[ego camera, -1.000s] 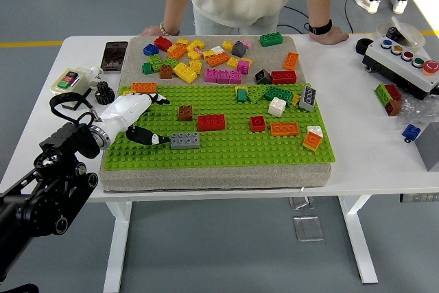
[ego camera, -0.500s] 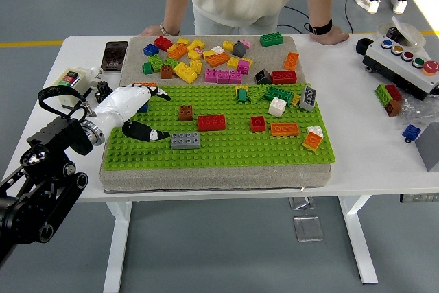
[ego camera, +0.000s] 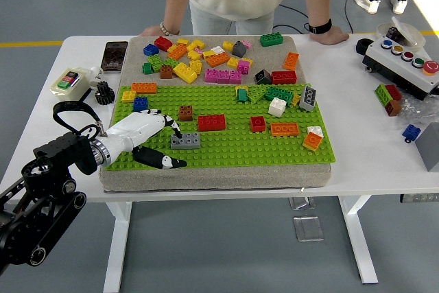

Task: Pick up the brick,pile it on top of brick,press brick,pick up the brick,pile it on top of brick,press brick

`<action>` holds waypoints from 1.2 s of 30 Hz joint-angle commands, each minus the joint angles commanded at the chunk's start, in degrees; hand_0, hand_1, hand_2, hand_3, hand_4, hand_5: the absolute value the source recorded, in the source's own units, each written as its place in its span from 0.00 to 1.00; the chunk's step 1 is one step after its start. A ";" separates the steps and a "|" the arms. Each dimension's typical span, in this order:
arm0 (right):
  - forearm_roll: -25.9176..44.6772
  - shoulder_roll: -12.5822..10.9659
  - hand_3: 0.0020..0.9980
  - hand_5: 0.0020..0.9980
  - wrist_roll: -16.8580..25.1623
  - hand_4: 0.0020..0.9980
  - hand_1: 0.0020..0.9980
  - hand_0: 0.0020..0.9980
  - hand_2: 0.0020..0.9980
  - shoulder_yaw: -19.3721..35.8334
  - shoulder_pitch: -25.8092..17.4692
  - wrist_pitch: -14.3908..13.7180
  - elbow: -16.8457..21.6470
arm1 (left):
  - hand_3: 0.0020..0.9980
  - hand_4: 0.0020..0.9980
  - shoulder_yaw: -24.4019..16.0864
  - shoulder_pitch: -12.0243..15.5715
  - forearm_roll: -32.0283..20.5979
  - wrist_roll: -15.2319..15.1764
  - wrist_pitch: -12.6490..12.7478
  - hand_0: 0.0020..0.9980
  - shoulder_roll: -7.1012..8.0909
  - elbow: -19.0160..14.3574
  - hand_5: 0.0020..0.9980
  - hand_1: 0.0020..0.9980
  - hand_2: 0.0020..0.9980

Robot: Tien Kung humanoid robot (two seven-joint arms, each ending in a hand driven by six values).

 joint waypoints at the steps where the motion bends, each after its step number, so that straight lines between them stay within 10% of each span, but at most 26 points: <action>1: 0.01 -0.01 0.74 0.64 -0.03 1.00 0.69 0.76 0.73 0.01 -0.02 0.03 0.00 | 0.63 1.00 0.09 -0.09 0.00 -0.01 0.03 0.99 -0.09 0.17 0.71 0.91 0.89; 36: -0.04 0.10 0.74 0.64 -0.10 1.00 0.69 0.76 0.73 -0.47 0.09 0.02 0.00 | 0.63 1.00 1.66 -4.15 0.00 -0.44 1.23 1.00 -3.59 8.55 0.73 0.92 0.92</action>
